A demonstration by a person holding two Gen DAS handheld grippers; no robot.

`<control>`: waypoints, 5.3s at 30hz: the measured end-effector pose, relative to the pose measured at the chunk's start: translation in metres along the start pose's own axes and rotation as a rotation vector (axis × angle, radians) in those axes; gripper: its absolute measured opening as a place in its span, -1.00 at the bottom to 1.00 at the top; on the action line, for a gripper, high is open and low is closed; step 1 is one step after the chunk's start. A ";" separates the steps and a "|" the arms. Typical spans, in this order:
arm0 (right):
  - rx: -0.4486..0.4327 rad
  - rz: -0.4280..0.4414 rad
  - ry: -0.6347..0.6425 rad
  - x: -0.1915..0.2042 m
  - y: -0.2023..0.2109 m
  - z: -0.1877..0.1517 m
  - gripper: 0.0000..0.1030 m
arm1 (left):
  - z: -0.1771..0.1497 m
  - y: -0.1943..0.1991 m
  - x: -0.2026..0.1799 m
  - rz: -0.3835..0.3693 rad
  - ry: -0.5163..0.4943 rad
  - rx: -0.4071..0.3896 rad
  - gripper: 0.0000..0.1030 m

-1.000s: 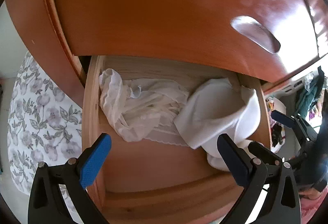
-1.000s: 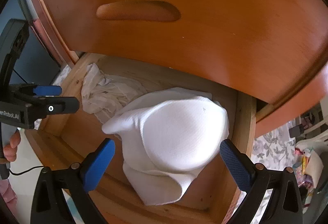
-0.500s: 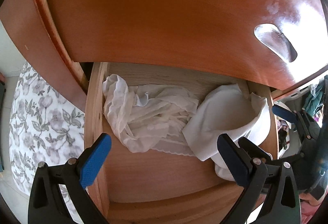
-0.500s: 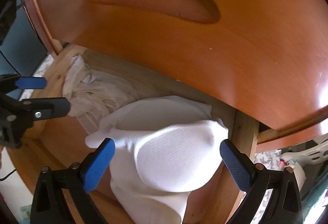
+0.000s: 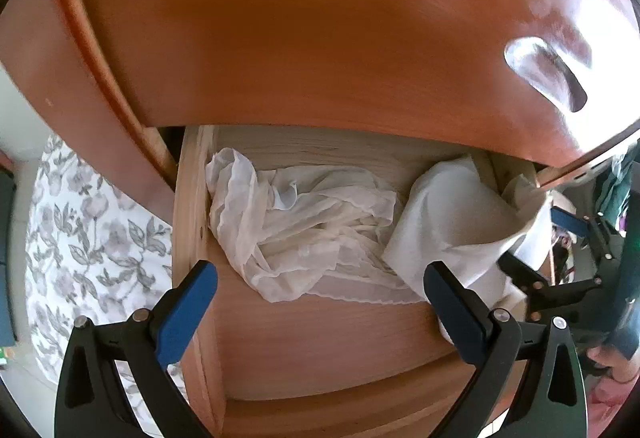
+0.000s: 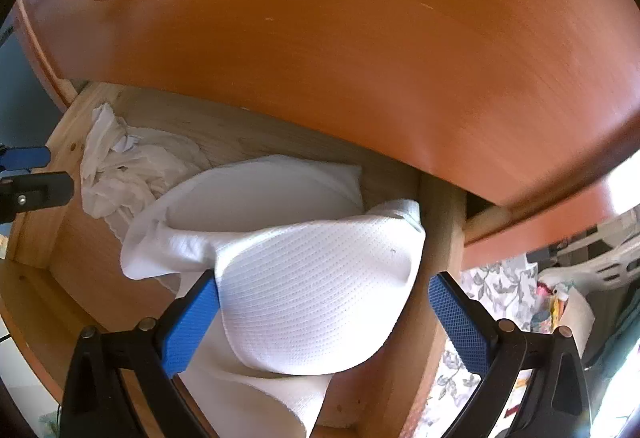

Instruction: Take underwear out of drawer

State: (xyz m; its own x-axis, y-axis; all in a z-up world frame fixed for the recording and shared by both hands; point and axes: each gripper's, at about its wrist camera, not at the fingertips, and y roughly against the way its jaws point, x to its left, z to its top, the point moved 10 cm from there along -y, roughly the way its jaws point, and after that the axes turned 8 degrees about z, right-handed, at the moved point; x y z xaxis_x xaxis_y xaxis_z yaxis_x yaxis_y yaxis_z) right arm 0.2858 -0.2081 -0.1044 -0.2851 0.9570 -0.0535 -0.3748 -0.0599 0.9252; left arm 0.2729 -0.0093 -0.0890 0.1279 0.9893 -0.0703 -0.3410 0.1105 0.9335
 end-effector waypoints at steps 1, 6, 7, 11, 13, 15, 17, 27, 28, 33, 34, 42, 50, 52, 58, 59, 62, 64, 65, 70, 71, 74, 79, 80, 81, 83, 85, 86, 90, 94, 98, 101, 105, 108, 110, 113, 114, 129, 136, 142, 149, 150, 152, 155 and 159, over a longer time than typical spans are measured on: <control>-0.005 0.005 -0.005 0.000 0.000 -0.001 1.00 | 0.001 -0.001 -0.002 0.012 -0.013 0.001 0.99; -0.046 0.034 -0.009 -0.003 0.012 -0.009 0.99 | 0.003 -0.006 -0.006 0.094 -0.088 0.004 0.99; -0.053 0.037 -0.007 -0.004 0.014 -0.011 0.99 | 0.003 -0.008 -0.007 0.109 -0.106 0.007 0.99; -0.077 0.042 -0.016 -0.009 0.022 -0.015 0.93 | 0.004 -0.019 -0.013 0.189 -0.183 0.036 0.99; -0.087 0.047 -0.027 -0.010 0.025 -0.015 0.91 | 0.002 -0.028 -0.017 0.201 -0.219 0.067 0.99; -0.096 0.050 -0.035 -0.013 0.028 -0.018 0.85 | 0.002 -0.036 -0.018 0.225 -0.241 0.092 0.96; -0.103 0.060 -0.041 -0.012 0.028 -0.018 0.80 | 0.003 -0.041 -0.018 0.249 -0.260 0.103 0.80; -0.115 0.091 -0.062 -0.011 0.021 -0.018 0.80 | 0.009 -0.069 -0.027 0.284 -0.284 0.158 0.40; -0.115 0.092 -0.062 -0.011 0.022 -0.018 0.80 | 0.010 -0.073 -0.029 0.289 -0.286 0.160 0.33; -0.119 0.102 -0.065 -0.010 0.021 -0.019 0.80 | 0.009 -0.090 -0.042 0.302 -0.308 0.170 -0.02; -0.121 0.105 -0.066 -0.010 0.022 -0.020 0.80 | 0.004 -0.091 -0.045 0.302 -0.311 0.171 -0.11; -0.119 0.121 -0.080 -0.009 0.021 -0.024 0.80 | 0.003 -0.097 -0.057 0.288 -0.299 0.133 -0.76; -0.102 0.122 -0.064 -0.003 0.017 -0.023 0.80 | 0.005 -0.078 -0.062 0.171 -0.187 0.040 -0.87; -0.087 0.125 -0.057 0.000 0.014 -0.025 0.80 | 0.001 -0.071 -0.066 0.138 -0.167 0.013 -0.87; -0.052 0.104 -0.005 0.011 0.007 -0.024 0.80 | -0.009 -0.057 -0.075 0.059 -0.126 -0.039 -0.87; -0.043 0.092 0.004 0.012 0.004 -0.024 0.80 | -0.011 -0.054 -0.076 0.044 -0.123 -0.047 -0.87; -0.022 0.075 0.021 0.014 0.000 -0.025 0.81 | -0.016 -0.046 -0.074 0.007 -0.118 -0.064 -0.87; -0.017 0.069 0.034 0.016 0.000 -0.026 0.80 | -0.017 -0.045 -0.079 -0.009 -0.115 -0.075 -0.87; -0.013 0.062 0.041 0.016 -0.001 -0.027 0.80 | -0.015 -0.043 -0.079 -0.013 -0.114 -0.077 -0.87; -0.011 0.002 0.080 0.013 0.002 -0.027 0.64 | -0.016 -0.037 -0.078 -0.036 -0.090 -0.076 -0.87; -0.025 -0.013 0.085 0.011 0.004 -0.026 0.55 | -0.016 -0.038 -0.077 -0.039 -0.086 -0.077 -0.87; -0.039 -0.020 0.051 0.001 0.006 -0.026 0.38 | -0.017 -0.039 -0.076 -0.048 -0.074 -0.079 -0.87; -0.090 0.007 -0.011 -0.010 0.015 -0.027 0.11 | -0.018 -0.033 -0.071 -0.062 -0.060 -0.079 -0.87; -0.098 0.012 -0.022 -0.013 0.016 -0.029 0.06 | -0.018 -0.033 -0.070 -0.066 -0.056 -0.077 -0.87; -0.108 0.017 -0.037 -0.016 0.019 -0.031 0.03 | -0.018 -0.033 -0.069 -0.070 -0.051 -0.075 -0.87; -0.124 0.023 -0.059 -0.020 0.019 -0.031 -0.05 | -0.020 -0.035 -0.068 -0.074 -0.045 -0.075 -0.87; -0.142 0.030 -0.091 -0.026 0.024 -0.034 -0.12 | -0.020 -0.034 -0.066 -0.079 -0.040 -0.077 -0.87; -0.152 0.034 -0.109 -0.031 0.025 -0.036 -0.15 | -0.020 -0.033 -0.065 -0.079 -0.035 -0.080 -0.87; -0.187 0.070 -0.165 -0.039 0.032 -0.040 -0.20 | -0.019 -0.033 -0.064 -0.093 -0.017 -0.095 -0.87; -0.222 0.079 -0.170 -0.036 0.043 -0.037 -0.23 | -0.018 -0.028 -0.061 -0.106 -0.002 -0.111 -0.87; -0.259 0.080 -0.161 -0.029 0.060 -0.032 -0.25 | -0.018 -0.016 -0.057 -0.118 0.011 -0.136 -0.87; -0.288 0.081 -0.153 -0.025 0.073 -0.029 -0.27 | -0.020 -0.005 -0.053 -0.121 0.019 -0.156 -0.88; -0.328 0.077 -0.136 -0.018 0.092 -0.026 -0.29 | -0.024 0.011 -0.045 -0.133 0.032 -0.184 -0.88; -0.353 0.078 -0.125 -0.015 0.104 -0.024 -0.29 | -0.025 0.025 -0.037 -0.138 0.040 -0.207 -0.88; -0.371 0.080 -0.120 -0.011 0.114 -0.024 -0.29 | -0.027 0.035 -0.033 -0.141 0.041 -0.224 -0.88; -0.395 0.079 -0.112 -0.007 0.128 -0.023 -0.29 | -0.029 0.050 -0.029 -0.143 0.041 -0.254 -0.88; -0.404 0.079 -0.110 -0.006 0.133 -0.023 -0.29 | -0.030 0.055 -0.028 -0.144 0.041 -0.263 -0.88; -0.522 0.055 -0.076 0.013 0.205 -0.029 -0.29 | -0.058 0.128 -0.012 -0.158 0.031 -0.400 -0.88; -0.577 0.043 -0.069 0.024 0.245 -0.040 -0.29 | -0.073 0.158 -0.013 -0.164 0.027 -0.445 -0.88; -0.616 0.037 -0.062 0.030 0.274 -0.051 -0.29 | -0.083 0.192 -0.027 -0.169 0.019 -0.478 -0.88; -0.667 0.030 -0.053 0.038 0.310 -0.069 -0.29 | -0.098 0.221 -0.034 -0.176 0.012 -0.517 -0.88; -0.674 0.031 -0.050 0.040 0.315 -0.072 -0.29 | -0.100 0.226 -0.035 -0.177 0.010 -0.523 -0.88; -0.687 0.030 -0.042 0.044 0.325 -0.078 -0.29 | -0.104 0.232 -0.036 -0.179 0.008 -0.533 -0.88; -0.704 0.029 -0.031 0.050 0.338 -0.086 -0.29 | -0.110 0.242 -0.039 -0.182 0.005 -0.545 -0.88; -0.725 0.025 -0.022 0.057 0.352 -0.097 -0.29 | -0.122 0.256 -0.041 -0.186 -0.001 -0.565 -0.88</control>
State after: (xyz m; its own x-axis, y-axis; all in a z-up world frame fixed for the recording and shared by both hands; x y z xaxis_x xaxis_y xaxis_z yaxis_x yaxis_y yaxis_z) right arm 0.0519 -0.2017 0.1820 -0.2858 0.9580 -0.0209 -0.8614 -0.2474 0.4436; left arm 0.0667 -0.0103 0.1101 0.2339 0.9483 -0.2147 -0.7557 0.3163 0.5736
